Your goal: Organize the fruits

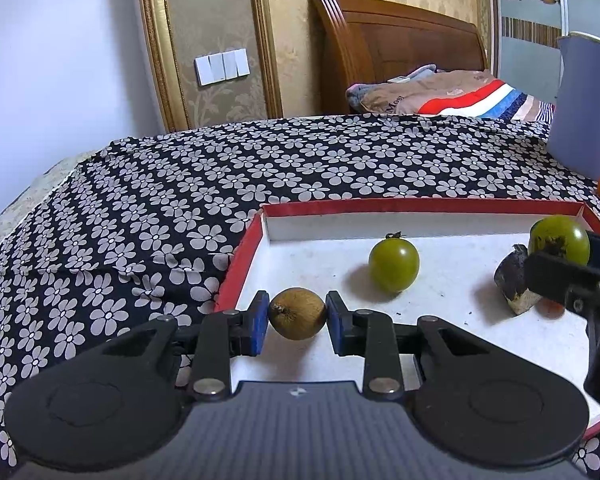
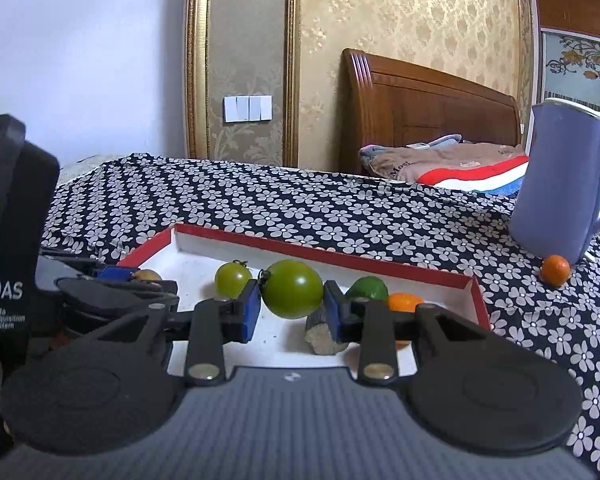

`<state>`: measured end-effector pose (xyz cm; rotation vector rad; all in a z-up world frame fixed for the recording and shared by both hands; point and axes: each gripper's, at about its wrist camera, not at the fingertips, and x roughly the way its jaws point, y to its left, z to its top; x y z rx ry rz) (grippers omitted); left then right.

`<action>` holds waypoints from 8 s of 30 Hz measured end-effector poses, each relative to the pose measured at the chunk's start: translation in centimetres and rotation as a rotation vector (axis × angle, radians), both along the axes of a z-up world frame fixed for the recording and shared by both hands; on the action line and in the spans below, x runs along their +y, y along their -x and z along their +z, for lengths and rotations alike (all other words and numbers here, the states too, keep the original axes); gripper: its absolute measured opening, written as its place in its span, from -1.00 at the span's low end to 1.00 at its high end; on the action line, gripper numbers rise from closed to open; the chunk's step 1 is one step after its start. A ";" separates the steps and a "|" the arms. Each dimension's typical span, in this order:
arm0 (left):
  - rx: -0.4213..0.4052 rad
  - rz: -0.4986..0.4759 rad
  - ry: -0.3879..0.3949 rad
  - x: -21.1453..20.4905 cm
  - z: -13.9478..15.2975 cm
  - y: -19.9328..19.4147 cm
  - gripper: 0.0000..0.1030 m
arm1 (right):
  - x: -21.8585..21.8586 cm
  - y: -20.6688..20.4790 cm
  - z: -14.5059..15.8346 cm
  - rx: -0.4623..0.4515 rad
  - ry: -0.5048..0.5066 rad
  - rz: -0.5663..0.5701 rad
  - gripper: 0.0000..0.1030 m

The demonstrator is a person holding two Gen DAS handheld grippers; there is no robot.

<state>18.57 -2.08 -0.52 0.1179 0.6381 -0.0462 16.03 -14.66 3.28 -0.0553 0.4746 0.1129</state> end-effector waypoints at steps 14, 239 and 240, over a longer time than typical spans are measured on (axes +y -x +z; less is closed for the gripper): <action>0.016 0.005 0.016 0.3 0.4 -0.3 -0.42 | 0.1 -0.8 -0.1 0.000 -0.008 0.007 -0.38; 0.049 -0.007 0.052 3.3 -2.8 9.7 0.84 | -0.4 7.6 -5.3 0.226 -0.016 -0.127 1.00; 0.053 -0.013 0.058 3.4 -2.8 9.6 0.87 | -0.5 7.6 -5.4 0.227 -0.018 -0.127 1.00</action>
